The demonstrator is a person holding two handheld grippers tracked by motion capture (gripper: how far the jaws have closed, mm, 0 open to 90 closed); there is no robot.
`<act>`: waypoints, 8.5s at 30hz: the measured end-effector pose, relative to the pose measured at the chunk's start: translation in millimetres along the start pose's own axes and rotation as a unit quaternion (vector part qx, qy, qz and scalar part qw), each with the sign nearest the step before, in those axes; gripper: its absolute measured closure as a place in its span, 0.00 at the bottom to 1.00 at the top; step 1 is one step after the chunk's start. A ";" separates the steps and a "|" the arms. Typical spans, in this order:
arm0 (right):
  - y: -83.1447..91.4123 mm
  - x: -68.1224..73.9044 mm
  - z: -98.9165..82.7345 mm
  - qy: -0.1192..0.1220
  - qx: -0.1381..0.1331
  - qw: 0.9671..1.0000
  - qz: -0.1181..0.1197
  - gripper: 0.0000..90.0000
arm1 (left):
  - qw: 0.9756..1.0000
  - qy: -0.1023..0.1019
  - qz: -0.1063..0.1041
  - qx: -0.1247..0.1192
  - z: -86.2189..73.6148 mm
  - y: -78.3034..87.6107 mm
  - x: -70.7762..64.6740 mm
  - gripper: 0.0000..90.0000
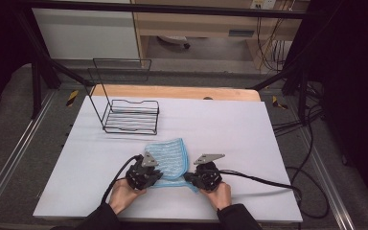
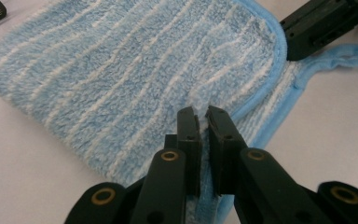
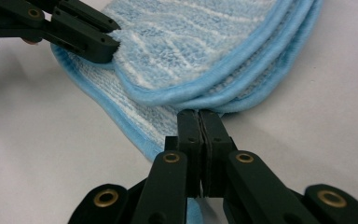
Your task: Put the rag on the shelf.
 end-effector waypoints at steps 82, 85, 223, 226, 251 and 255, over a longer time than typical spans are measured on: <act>44.8 -24.3 21.8 0.019 -0.108 0.994 -0.017 0.03 | 0.994 0.090 0.046 -0.050 -46.9 60.5 48.3 0.41; 43.5 -24.7 21.6 0.019 -0.105 0.994 -0.016 0.03 | 0.994 0.089 0.048 -0.052 -42.9 58.2 52.6 0.35; -37.9 1.9 69.6 -0.073 -0.039 0.995 0.054 0.90 | 0.983 0.160 0.005 -0.088 -28.0 21.9 94.7 0.93; -32.7 4.3 70.4 -0.064 -0.048 0.995 0.052 0.90 | 0.983 0.157 0.004 -0.100 -26.0 27.8 92.8 0.93; 15.7 28.3 80.9 -0.013 -0.140 0.988 0.069 0.90 | 0.976 0.122 0.038 -0.176 -3.6 73.2 72.4 0.92; 23.1 33.8 83.9 -0.005 -0.151 0.986 0.071 0.90 | 0.974 0.118 0.045 -0.186 0.3 80.7 70.6 0.92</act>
Point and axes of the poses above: each handheld gripper's, and its own axes: y roughly backward along the jaws, z roughly out of its top, x roughly to its left, the point moved 5 cm from there along -y, roughly forward along the jaws, and after that the axes turned 13 degrees about -y, right-handed, at the moved point
